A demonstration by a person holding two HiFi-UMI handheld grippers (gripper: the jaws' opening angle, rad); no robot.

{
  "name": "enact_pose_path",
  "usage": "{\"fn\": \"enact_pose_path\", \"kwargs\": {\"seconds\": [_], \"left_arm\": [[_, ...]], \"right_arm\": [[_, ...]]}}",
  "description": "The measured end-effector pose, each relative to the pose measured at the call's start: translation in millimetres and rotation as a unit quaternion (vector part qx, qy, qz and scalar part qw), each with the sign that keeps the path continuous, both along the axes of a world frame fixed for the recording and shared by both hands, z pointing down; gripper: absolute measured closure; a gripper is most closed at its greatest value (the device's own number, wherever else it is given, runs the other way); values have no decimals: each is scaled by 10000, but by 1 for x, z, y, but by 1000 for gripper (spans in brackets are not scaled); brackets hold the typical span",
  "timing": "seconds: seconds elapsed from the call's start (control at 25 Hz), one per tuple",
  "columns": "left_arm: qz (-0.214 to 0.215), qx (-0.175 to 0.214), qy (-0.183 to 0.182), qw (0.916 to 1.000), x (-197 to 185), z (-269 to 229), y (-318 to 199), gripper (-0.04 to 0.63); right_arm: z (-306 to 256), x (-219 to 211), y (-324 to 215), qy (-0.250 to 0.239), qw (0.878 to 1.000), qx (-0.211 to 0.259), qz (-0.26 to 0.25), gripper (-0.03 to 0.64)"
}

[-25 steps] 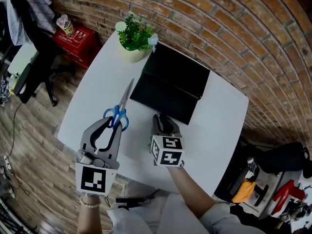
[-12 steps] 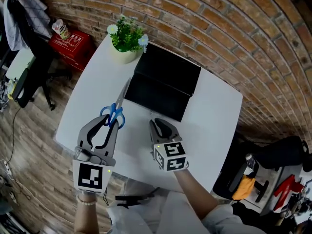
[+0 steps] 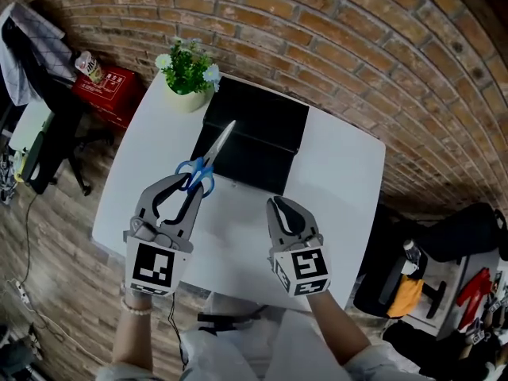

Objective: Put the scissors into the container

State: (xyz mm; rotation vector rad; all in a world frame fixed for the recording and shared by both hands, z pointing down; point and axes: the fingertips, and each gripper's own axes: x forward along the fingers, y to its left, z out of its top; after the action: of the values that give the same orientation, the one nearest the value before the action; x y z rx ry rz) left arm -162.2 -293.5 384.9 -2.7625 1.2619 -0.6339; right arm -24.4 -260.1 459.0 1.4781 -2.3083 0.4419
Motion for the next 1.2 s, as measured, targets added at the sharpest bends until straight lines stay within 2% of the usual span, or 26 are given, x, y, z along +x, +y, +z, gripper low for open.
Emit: {"fn": "enact_pose_path", "kwargs": {"seconds": [0.28,0.52,0.8,1.0,1.2], "left_arm": [[729,-4,-565,9957,26,22,-22,500],[1421,-61,-1011,9846,54,45,-40,500],[2106,-173,-1590,9644,80,77,-54,500],[2625,-192,-2084,9420,93,105,-60,500],[3204,-408,-2242,9194,100,125,-60,500]], "right_arm": [[-22,40,10,61,9982,223,551,555],[-26,68,16,70,9955,245,909,557],[-20,91,21,30,9919,150,1259,557],[-13,103,22,7,9894,93,1448,557],[-9,112,20,-22,9875,70,1575,556]]}}
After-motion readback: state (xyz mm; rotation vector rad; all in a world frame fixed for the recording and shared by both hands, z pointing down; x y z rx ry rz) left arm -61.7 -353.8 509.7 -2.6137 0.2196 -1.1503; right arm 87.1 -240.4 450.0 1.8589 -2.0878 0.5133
